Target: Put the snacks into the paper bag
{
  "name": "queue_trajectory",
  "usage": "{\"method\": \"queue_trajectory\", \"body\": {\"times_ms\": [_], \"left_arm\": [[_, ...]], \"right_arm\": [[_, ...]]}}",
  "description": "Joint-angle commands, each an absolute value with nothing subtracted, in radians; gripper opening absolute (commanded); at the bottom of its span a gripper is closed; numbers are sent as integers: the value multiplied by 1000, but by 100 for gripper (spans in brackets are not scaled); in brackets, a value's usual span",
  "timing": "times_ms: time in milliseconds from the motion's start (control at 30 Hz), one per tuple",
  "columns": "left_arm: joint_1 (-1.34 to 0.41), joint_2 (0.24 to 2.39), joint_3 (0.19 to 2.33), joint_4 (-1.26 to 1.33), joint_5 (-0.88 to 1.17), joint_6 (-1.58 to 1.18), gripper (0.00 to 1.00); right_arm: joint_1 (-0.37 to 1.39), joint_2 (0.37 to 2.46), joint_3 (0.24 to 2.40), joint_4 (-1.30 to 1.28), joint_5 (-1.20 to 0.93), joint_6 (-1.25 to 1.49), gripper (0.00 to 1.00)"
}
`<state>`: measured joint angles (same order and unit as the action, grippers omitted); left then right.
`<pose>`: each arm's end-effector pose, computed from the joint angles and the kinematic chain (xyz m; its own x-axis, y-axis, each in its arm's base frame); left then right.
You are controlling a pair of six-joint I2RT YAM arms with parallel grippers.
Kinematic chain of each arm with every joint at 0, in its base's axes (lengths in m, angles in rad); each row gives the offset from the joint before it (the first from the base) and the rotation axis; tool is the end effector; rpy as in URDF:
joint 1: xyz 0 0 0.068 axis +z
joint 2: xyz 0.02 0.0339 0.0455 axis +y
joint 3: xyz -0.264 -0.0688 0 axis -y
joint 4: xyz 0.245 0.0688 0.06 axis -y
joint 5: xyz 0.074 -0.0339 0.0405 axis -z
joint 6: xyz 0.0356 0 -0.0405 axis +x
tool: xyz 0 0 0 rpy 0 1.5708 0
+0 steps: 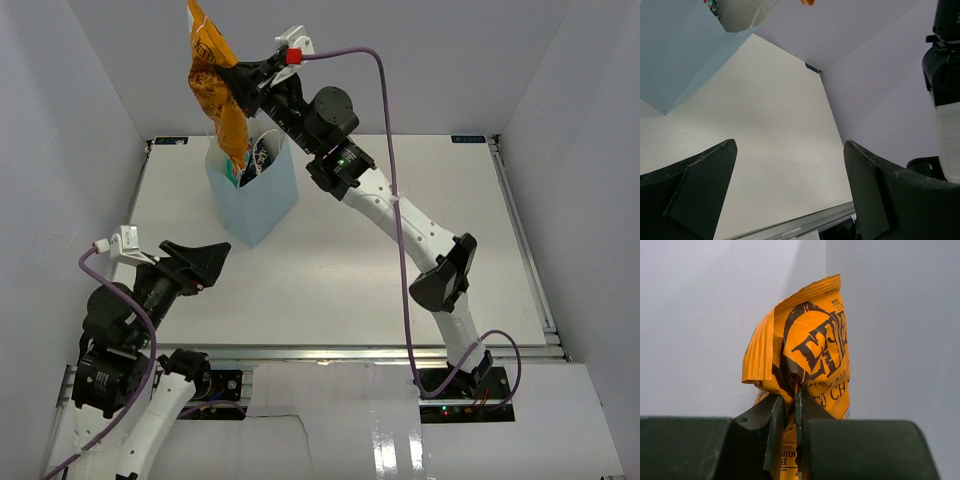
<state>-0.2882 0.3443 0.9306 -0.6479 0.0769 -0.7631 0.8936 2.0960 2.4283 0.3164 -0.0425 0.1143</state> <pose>0.0488 -0.0173 0.3814 -0.2893 -0.6330 -0.7181 0.2171 0.6872 -0.6933 0.2819 0.3530 0.5448 0.2849 0.5362 -0.7946 -0.8378 0.5420 0.0654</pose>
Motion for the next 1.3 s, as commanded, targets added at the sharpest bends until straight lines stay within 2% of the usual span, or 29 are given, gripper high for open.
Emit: {"method": "queue_trajectory", "body": {"times_ms": [0,267,867,1133,1267], "left_arm": [[-288,328,956,-676,51,-779,98],[-288,328,977,-701,44,-773,98],[-290,268,951,-727,28,-793,98],[-288,271,956,-730,29,-787,98],[-290,279,962,-732,31,-788,98]], "right_arm": [[905,2103,2445,504,123,29,8],[927,2149,2366,563,261,-95,8],[951,2154,2168,594,302,-198,8],[953,2192,2187,632,347,-238,8],[954,2264,2347,623,342,-224,12]]}}
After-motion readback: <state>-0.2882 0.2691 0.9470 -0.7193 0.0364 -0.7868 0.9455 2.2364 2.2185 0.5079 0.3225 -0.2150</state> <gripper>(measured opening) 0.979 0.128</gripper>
